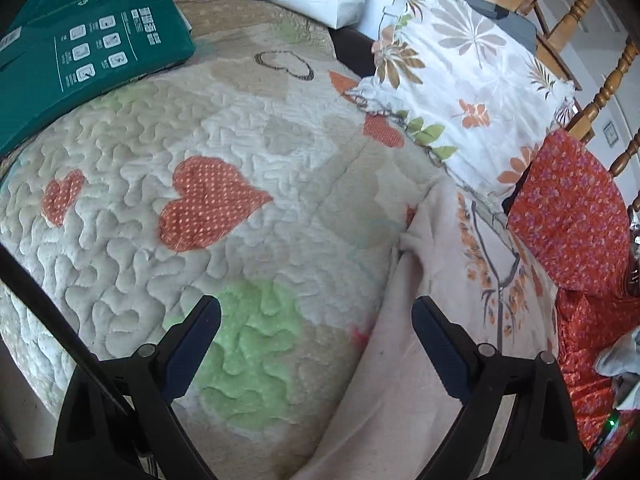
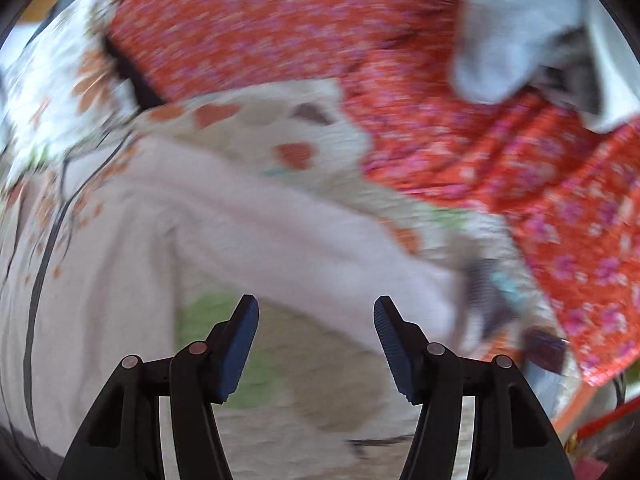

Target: Fold small clothes

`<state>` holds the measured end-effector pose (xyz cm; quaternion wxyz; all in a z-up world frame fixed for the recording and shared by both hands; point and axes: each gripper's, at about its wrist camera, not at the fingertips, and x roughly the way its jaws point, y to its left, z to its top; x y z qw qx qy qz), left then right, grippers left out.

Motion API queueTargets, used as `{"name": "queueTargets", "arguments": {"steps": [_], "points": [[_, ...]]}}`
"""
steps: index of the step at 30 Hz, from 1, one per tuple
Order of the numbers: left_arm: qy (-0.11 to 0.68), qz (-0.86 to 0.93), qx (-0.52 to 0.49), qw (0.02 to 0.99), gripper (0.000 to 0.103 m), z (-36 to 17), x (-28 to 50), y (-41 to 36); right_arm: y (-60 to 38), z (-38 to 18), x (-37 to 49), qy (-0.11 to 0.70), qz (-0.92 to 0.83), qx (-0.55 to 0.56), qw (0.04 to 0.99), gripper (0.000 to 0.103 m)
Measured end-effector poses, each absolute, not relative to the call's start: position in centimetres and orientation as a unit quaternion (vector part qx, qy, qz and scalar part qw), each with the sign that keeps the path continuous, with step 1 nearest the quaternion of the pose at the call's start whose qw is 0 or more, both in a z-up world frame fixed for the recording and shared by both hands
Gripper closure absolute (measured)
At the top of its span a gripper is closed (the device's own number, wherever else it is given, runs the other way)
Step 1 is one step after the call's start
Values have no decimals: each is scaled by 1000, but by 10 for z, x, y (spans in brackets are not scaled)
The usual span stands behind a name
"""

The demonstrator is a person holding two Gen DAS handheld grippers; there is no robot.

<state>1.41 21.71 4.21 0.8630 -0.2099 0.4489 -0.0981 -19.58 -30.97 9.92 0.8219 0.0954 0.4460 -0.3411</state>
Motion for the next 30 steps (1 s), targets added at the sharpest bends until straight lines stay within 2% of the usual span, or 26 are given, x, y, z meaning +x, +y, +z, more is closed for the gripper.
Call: {"name": "queueTargets", "arguments": {"steps": [8,12,19,21,25,26,27,28,30], "points": [[459,-182,-101,864,7,36,2,167,-269,51,-169,485,-291,32,824,39],[474,-206,-60,854,7,37,4,142,-260,46,-164,490,-284,-1,825,37],[491,-295,10,820,9,37,-55,103,-257,42,-161,495,-275,-9,824,37],[492,-312,40,812,20,29,-69,91,-259,42,-162,496,-274,-3,824,37],[495,-290,108,812,35,10,-77,74,-262,43,-165,497,-273,16,824,37],[490,-287,114,815,49,11,-78,74,-263,44,-166,496,-273,18,824,37],[488,-278,114,820,84,14,-76,77,-262,44,-166,496,-274,17,824,37],[490,-274,103,821,100,17,-72,83,-261,44,-167,495,-275,15,824,37],[510,-288,16,810,99,24,-55,109,-260,44,-168,495,-277,10,824,37]]}}
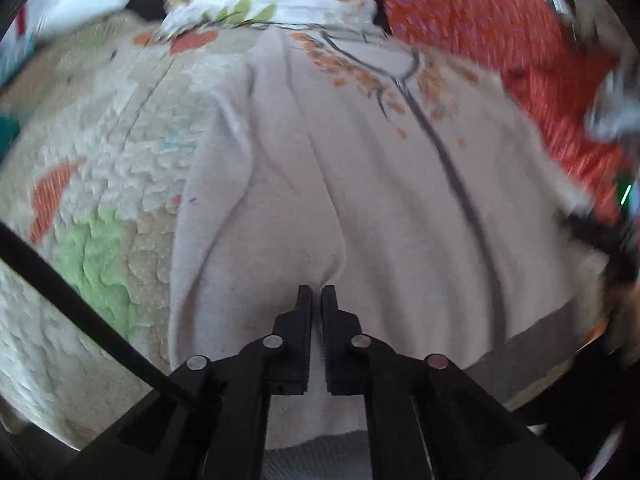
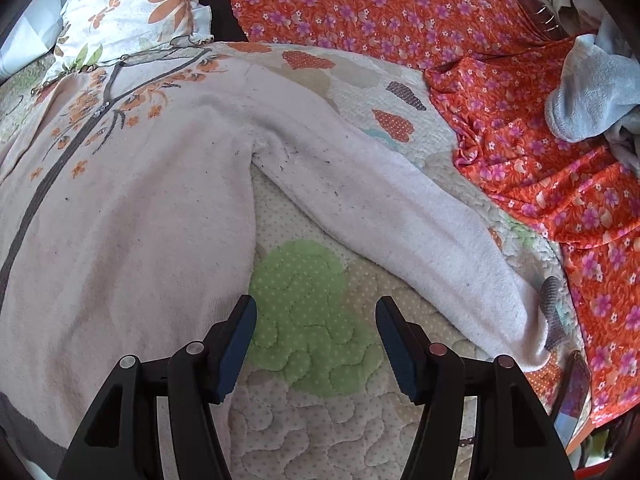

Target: Fold small clothes

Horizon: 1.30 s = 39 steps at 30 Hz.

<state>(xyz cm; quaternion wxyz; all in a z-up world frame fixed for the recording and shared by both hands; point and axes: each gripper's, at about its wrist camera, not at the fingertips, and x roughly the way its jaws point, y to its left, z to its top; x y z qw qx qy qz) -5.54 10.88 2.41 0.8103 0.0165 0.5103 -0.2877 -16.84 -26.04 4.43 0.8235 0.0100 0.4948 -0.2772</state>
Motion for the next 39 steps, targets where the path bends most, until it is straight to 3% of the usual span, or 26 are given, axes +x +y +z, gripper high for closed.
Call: {"name": "queueTargets", "arguments": {"steps": [8,12,13,15,17,18,22,27,28,29,30,34,39], "points": [[449,-133,-147,871,103,70,21,234,-262,44,-164,493,-283,16,822,37],[416,-66,-159,893,102,89,37,271,-256,41,-158,494,-286,4,821,37],[411,-88,-152,894,99,94,32,267,-255,40,-156,494,-287,1,821,37],[412,-138,-125,892,69,98,14,243,-253,38,-154,495,-287,-6,820,37],[424,-199,-91,879,56,95,-9,211,-253,37,-152,496,-288,-5,819,37],[432,-227,-79,869,55,89,-19,194,-254,37,-151,496,-289,-2,819,37],[470,-303,-23,828,54,57,-52,136,-256,38,-152,495,-288,10,819,37],[483,-281,129,819,54,20,-72,83,-258,39,-158,495,-282,21,822,37],[479,-271,150,821,59,17,-72,80,-258,39,-159,495,-282,20,822,37],[479,-264,153,823,81,18,-70,80,-258,39,-160,495,-282,20,822,37],[480,-257,143,827,95,22,-68,84,-258,40,-161,494,-281,20,822,37],[472,-226,32,851,96,54,-33,139,-258,40,-162,494,-281,19,823,37],[412,-30,-69,908,94,105,36,241,-258,40,-162,494,-281,20,822,37]]}}
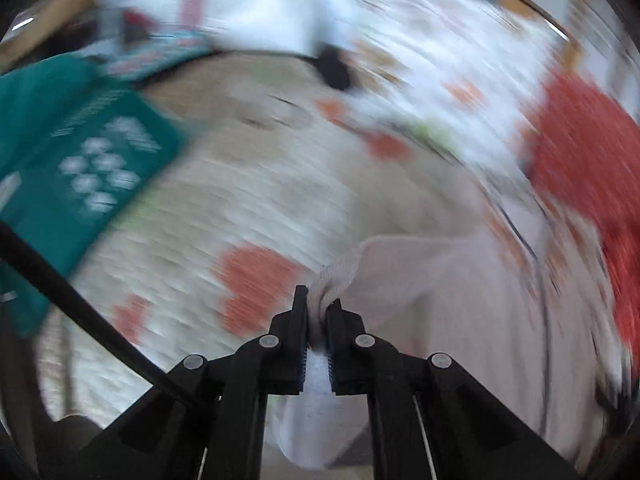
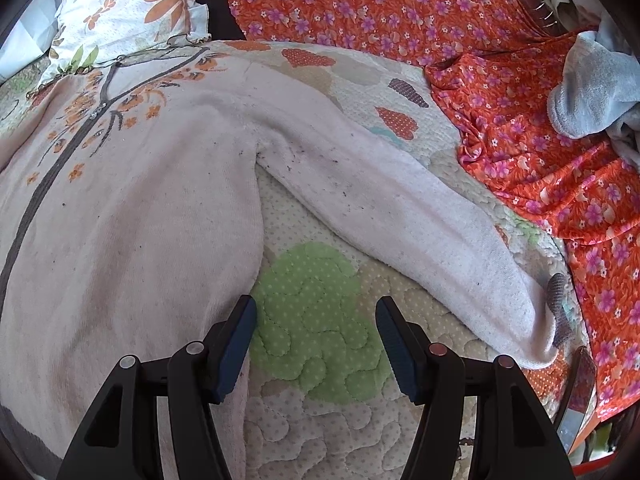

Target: Fold small clothes

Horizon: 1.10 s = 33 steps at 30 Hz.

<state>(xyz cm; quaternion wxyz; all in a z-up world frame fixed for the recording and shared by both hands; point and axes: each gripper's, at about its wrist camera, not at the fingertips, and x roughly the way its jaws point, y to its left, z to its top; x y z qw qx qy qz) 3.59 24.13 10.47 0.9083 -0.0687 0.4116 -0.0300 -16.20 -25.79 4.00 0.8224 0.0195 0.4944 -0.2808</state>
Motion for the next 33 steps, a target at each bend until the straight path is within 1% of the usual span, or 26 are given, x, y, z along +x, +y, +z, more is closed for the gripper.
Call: {"name": "queueTargets", "arguments": {"steps": [1,2,4,5,6,8,10,12,15,18,21,23,26,28,33], "points": [[396,13,-84,914,94,112,47,262,-258,40,-161,495,-281,19,822,37],[382,46,-94,918,89,118,54,277,-257,39,-161,495,-282,18,822,37],[375,62,-118,918,85,125,57,292,-257,39,-161,495,-282,17,822,37],[371,51,-131,918,75,127,55,292,-258,38,-161,494,-282,18,822,37],[369,39,-136,919,56,127,51,287,-258,38,-161,494,-282,19,822,37],[370,17,-135,919,38,127,37,274,-259,37,-160,494,-283,22,822,36],[375,-15,-139,916,34,126,32,254,-260,36,-160,493,-288,23,821,32],[384,-50,-146,910,26,122,26,229,-261,36,-160,491,-291,27,821,32],[394,-103,-159,900,25,111,24,189,-261,36,-163,484,-295,38,823,32],[414,-143,-143,888,25,93,27,152,-263,40,-172,478,-294,51,826,32],[431,-157,-115,881,25,78,26,130,-273,55,-188,474,-308,59,823,32],[442,-173,-125,871,25,76,28,123,-291,77,-206,454,-330,68,825,32],[438,-195,-135,867,25,81,26,117,-335,106,-234,435,-371,109,813,32],[437,-200,-131,867,25,81,24,113,-369,115,-252,428,-405,142,795,32],[453,-201,-121,860,25,71,23,103,-456,105,-287,436,-453,216,747,32]]}}
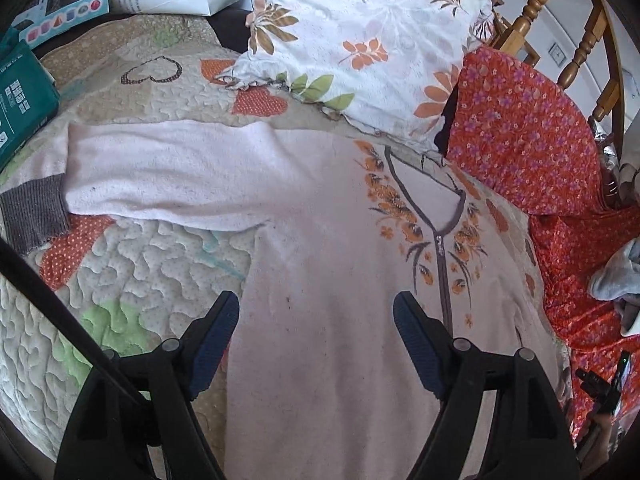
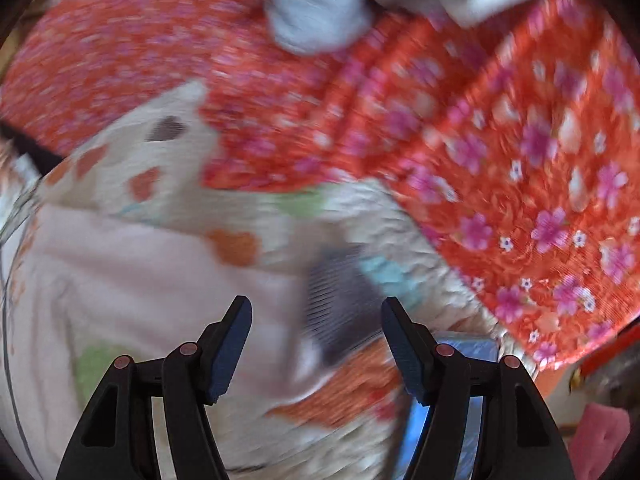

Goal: Fold small clothes
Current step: 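Grasp the grey cuff of the other sleeve with the right tool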

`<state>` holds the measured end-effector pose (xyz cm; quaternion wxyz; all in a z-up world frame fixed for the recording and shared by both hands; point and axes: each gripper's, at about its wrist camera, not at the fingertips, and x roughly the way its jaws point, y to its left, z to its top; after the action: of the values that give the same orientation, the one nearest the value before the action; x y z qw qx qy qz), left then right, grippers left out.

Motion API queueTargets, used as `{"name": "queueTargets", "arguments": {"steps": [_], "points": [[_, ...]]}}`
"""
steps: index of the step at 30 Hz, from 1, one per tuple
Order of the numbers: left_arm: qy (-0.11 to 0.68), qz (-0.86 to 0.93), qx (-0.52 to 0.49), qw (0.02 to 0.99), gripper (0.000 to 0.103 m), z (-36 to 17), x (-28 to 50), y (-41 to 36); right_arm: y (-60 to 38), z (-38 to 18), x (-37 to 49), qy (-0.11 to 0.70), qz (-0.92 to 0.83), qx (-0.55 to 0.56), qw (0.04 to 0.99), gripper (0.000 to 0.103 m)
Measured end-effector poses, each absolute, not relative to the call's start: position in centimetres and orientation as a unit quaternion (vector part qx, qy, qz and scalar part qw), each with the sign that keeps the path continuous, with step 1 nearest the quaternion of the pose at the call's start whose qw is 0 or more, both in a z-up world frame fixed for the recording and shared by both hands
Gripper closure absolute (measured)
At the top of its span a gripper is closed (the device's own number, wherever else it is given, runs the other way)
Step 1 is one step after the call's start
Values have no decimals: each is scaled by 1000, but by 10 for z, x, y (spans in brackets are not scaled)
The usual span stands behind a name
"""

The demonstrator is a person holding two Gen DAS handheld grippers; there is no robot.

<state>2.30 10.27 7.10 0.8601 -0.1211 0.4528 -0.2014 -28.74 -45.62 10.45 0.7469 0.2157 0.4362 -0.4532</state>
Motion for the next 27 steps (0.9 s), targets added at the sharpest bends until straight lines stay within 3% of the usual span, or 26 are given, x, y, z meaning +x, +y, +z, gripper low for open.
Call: {"name": "queueTargets", "arguments": {"steps": [10,11,13,14,19,27], "points": [[468,-216,-72,854,24,56,23,68,-491,48,-280,457,-455,253,721,31],[468,-217,-65,854,24,55,22,64,-483,46,-272,459,-466,228,721,37],[466,-218,-52,856,24,54,20,56,-469,45,-257,464,-458,200,731,80],[465,-218,-45,857,24,53,19,51,-461,46,-250,465,-451,192,737,83],[463,-220,-32,858,24,52,14,42,-425,66,-222,449,-439,129,768,85],[474,-214,-55,852,24,51,19,51,-419,71,-223,444,-465,121,756,86]]}}
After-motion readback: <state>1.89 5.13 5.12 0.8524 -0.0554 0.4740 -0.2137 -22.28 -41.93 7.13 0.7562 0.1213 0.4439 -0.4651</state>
